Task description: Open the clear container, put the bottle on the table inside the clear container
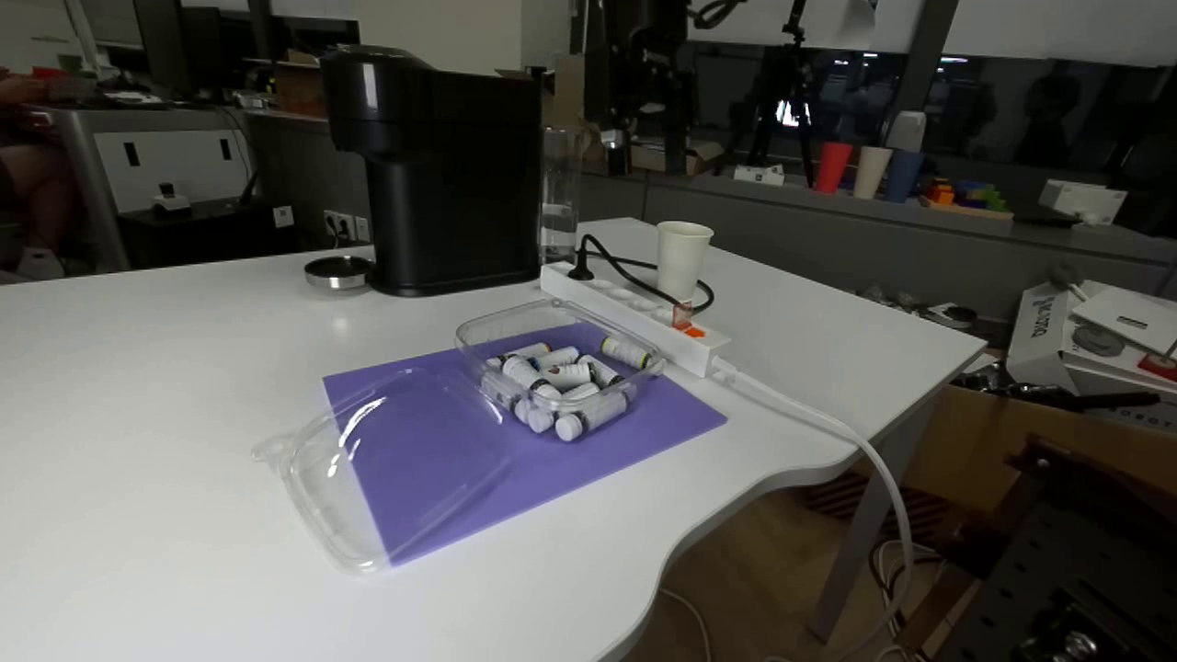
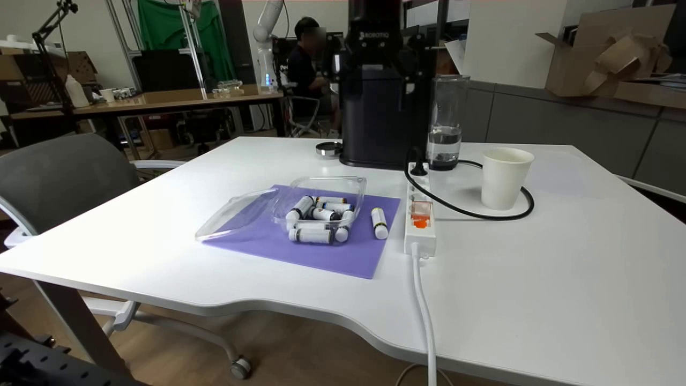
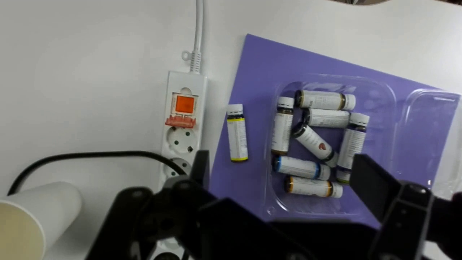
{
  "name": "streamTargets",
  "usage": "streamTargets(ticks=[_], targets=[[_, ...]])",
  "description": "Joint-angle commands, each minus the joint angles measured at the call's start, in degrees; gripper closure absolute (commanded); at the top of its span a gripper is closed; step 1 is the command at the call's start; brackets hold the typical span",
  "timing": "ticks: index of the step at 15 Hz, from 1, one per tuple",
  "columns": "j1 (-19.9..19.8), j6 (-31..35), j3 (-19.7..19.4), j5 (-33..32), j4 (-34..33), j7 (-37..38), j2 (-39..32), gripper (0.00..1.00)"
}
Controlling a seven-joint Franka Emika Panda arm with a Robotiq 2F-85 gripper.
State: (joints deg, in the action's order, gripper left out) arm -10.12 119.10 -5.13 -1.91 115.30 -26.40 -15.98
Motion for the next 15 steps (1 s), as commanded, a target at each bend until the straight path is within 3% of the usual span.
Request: streamTargets(ticks=[1, 5, 13, 15], targets=[[-0.5, 4.0, -0.7, 0.2, -0.3, 4.9, -3.6, 0.0], [-0.1, 5.7, 1.0, 1.4, -0.6, 5.8, -7.2, 0.0], [-0.4, 5.9, 1.4, 0.8, -0.3, 4.2, -7.7, 0.0], [-0.3, 9.7, 1.4, -0.2, 0.8, 2.8, -7.3, 0.0]])
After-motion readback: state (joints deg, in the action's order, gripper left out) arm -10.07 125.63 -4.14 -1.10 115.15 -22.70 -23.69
